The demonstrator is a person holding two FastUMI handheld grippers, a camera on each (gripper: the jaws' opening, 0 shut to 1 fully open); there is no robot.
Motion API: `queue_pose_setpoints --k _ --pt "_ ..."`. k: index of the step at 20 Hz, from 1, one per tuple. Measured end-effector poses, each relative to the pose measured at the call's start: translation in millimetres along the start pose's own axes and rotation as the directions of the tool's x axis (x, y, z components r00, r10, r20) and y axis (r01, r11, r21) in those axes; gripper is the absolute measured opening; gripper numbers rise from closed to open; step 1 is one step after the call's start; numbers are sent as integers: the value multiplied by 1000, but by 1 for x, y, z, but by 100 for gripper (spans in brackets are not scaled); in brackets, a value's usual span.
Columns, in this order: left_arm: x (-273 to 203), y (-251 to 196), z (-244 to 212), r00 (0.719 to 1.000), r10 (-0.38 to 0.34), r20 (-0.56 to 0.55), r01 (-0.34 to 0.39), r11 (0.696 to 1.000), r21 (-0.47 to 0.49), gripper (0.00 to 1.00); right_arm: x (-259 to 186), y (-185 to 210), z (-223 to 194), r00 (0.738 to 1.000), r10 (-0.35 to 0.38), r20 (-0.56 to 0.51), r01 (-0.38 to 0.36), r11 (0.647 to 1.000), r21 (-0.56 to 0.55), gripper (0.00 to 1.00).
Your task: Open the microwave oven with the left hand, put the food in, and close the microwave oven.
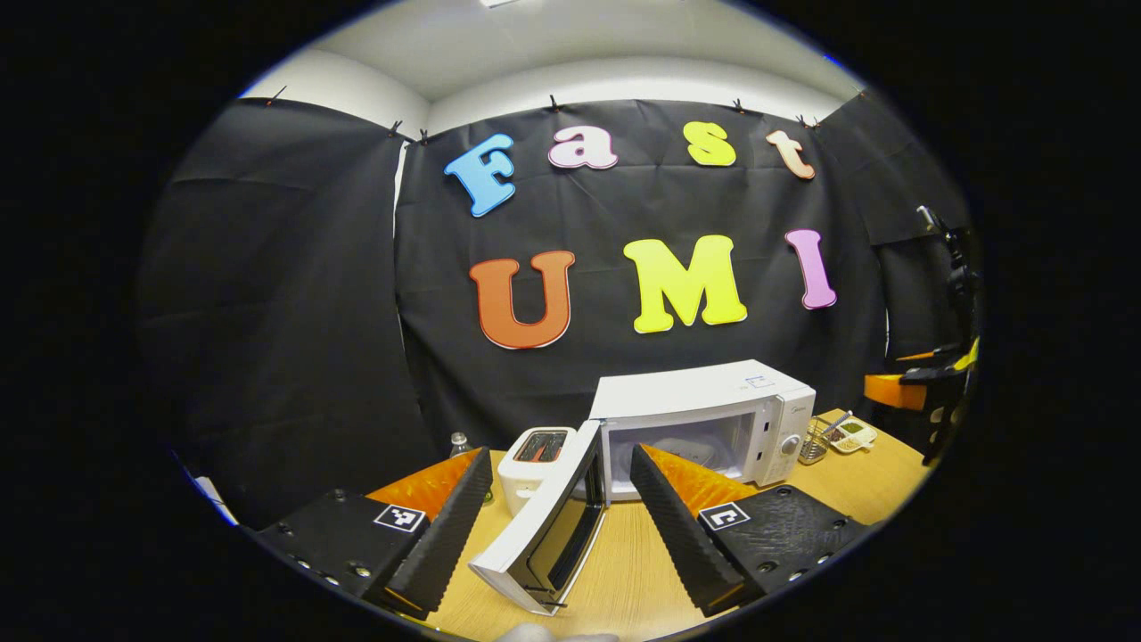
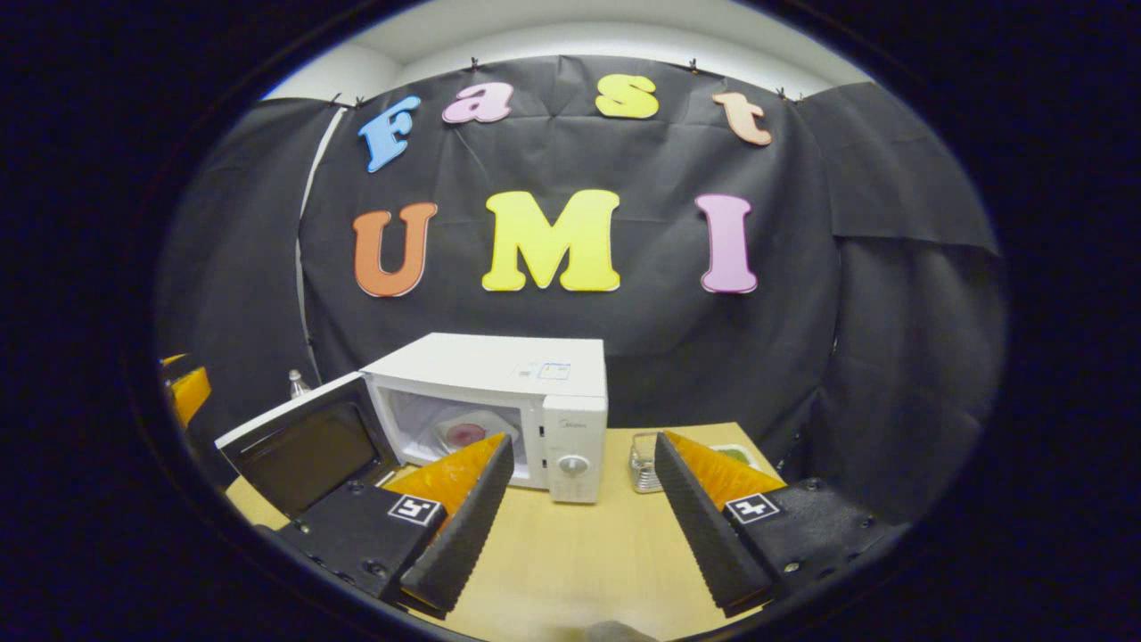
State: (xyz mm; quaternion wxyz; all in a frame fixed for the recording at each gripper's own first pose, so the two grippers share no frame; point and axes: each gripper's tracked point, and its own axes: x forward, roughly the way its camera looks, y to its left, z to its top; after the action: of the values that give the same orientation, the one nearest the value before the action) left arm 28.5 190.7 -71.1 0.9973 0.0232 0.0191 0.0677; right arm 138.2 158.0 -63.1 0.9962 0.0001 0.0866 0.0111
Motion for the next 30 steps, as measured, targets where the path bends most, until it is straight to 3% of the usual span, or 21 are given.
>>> queue_pose_setpoints --k 1,2,3,4,6,7,8,9,10,11,15,16,17,18,19,23,24,27,28,29,30 --pt "0 0 1 1000 -7 2 7 1000 -4 84 -9 -9 8 1000 -9 10 9 1000 -3 100" --pt "2 -2 1 1000 -19 4 19 1000 -12 91 -17 -16 13 1000 -16 11 16 1000 4 100" --pt "2 -6 1 999 -37 9 37 999 -19 71 -25 -21 18 1000 -25 12 25 1000 15 100" --pt "2 -5 2 999 -42 21 43 999 -18 55 -32 -27 20 999 -36 12 36 999 16 92" --pt "9 7 -8 1000 0 5 0 1000 20 24 -43 -35 21 998 -56 3 56 998 -7 92" --pt "10 18 -14 1000 24 -4 -24 999 37 0 -47 -34 21 998 -56 2 56 998 -9 100" --pt "9 22 -19 1000 18 -5 -18 1000 23 0 -51 -32 20 999 -53 -4 53 999 -6 92" --pt "11 20 -17 1000 -3 14 3 1000 -7 0 -55 -30 20 999 -52 -9 52 999 -6 100" --pt "11 28 -20 1000 6 12 -6 1000 -16 0 -58 -31 20 998 -53 -13 53 999 -8 92" --pt "6 48 -28 999 32 4 -32 999 -7 0 -58 -30 18 998 -54 -22 54 999 -8 100" --pt "2 109 -70 991 125 -45 -124 992 23 0 -55 -38 17 996 -72 -53 73 997 16 100" --pt "1 119 -84 989 137 -61 -137 991 4 0 -55 -39 18 996 -72 -56 73 997 24 94" --pt "0 127 -94 986 151 -76 -152 988 -18 0 -54 -40 20 996 -74 -57 76 997 29 100" --pt "2 136 -109 981 172 -95 -176 984 -34 0 -51 -43 20 995 -79 -61 81 996 31 94" --pt "3 141 -121 976 183 -115 -190 980 -51 0 -49 -45 19 995 -81 -67 83 996 34 100" --pt "14 141 -156 970 186 -156 -197 979 -56 0 -55 -42 9 991 -59 -123 64 997 37 100" --pt "17 139 -165 968 182 -172 -194 980 -53 0 -58 -44 10 990 -60 -127 65 997 37 94" --pt "23 129 -182 965 161 -209 -174 984 -42 0 -54 -42 11 990 -60 -125 66 997 45 94" --pt "24 123 -184 965 152 -213 -162 986 -31 0 -55 -44 9 990 -65 -128 70 997 37 100" --pt "24 118 -184 964 156 -214 -164 986 -17 0 -56 -45 10 990 -67 -126 72 997 36 94" --pt "27 115 -187 964 155 -217 -159 987 -4 0 -56 -46 10 989 -71 -127 76 996 37 100"
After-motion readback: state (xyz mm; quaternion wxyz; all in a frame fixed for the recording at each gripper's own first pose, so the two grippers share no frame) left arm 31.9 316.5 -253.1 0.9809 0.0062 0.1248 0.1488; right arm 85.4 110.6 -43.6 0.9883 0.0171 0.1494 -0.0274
